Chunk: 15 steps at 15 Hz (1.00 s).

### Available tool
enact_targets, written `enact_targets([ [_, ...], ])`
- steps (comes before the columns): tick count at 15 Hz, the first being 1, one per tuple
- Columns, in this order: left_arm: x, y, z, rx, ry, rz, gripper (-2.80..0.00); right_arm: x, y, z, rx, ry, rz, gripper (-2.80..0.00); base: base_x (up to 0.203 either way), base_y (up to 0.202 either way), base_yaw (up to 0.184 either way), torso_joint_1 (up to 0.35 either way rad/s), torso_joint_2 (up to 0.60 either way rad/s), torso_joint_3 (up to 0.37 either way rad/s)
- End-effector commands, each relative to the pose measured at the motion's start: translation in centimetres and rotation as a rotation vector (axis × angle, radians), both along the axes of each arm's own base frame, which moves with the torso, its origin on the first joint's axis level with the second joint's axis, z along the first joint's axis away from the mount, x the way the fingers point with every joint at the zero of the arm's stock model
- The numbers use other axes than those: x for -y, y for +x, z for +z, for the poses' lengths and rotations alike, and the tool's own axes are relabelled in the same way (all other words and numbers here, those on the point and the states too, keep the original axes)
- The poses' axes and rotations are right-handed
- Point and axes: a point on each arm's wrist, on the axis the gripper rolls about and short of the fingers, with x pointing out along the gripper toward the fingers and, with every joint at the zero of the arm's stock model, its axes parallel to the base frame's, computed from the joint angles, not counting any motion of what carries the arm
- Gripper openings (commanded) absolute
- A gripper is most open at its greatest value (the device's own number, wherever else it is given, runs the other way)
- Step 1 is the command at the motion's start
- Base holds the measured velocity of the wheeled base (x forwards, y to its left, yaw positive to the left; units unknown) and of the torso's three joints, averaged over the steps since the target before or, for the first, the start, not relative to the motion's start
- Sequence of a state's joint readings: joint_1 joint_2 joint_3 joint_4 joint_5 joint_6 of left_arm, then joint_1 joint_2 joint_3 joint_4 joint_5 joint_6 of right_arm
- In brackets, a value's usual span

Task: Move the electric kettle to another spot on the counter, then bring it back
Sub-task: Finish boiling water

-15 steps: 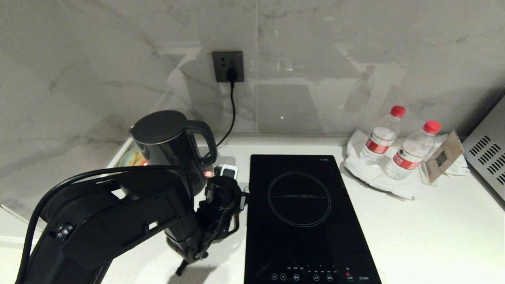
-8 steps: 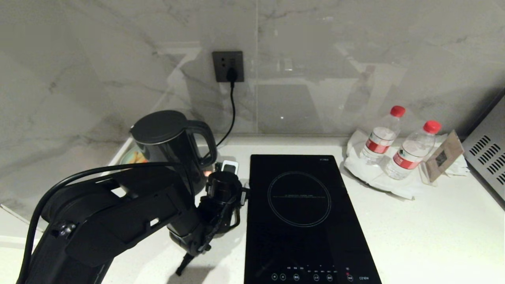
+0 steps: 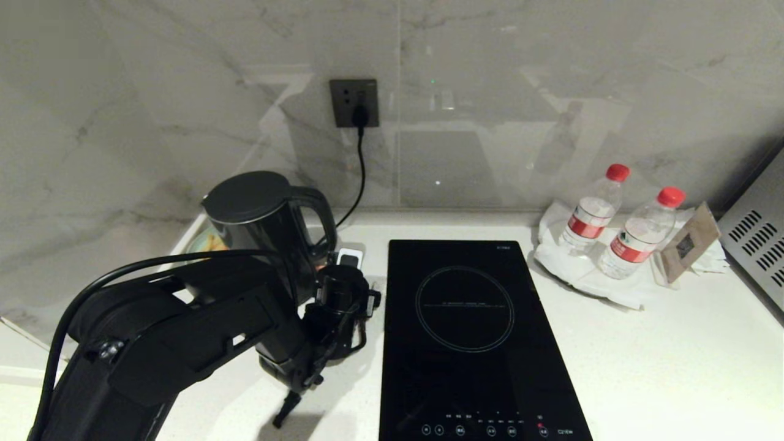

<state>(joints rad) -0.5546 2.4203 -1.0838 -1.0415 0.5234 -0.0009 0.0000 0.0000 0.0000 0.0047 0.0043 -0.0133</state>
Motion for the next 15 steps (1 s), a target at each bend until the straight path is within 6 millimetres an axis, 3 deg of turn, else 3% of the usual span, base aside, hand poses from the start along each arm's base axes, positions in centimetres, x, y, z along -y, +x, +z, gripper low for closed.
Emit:
enact_targets([
  [1,-0.23,0.21,-0.23,0.0,0.001,0.008,0.0,0.0,0.0,0.0,0.0,0.0,0.0,-2.8,0.0,0.0,0.0,0.0,0.0,0.0],
  [15,-0.46,0.88,0.36,0.021,-0.012,0.021,0.0,0.0,0.0,0.0,0.0,0.0,0.0,-2.8,0.0,0.0,0.0,0.0,0.0,0.0],
])
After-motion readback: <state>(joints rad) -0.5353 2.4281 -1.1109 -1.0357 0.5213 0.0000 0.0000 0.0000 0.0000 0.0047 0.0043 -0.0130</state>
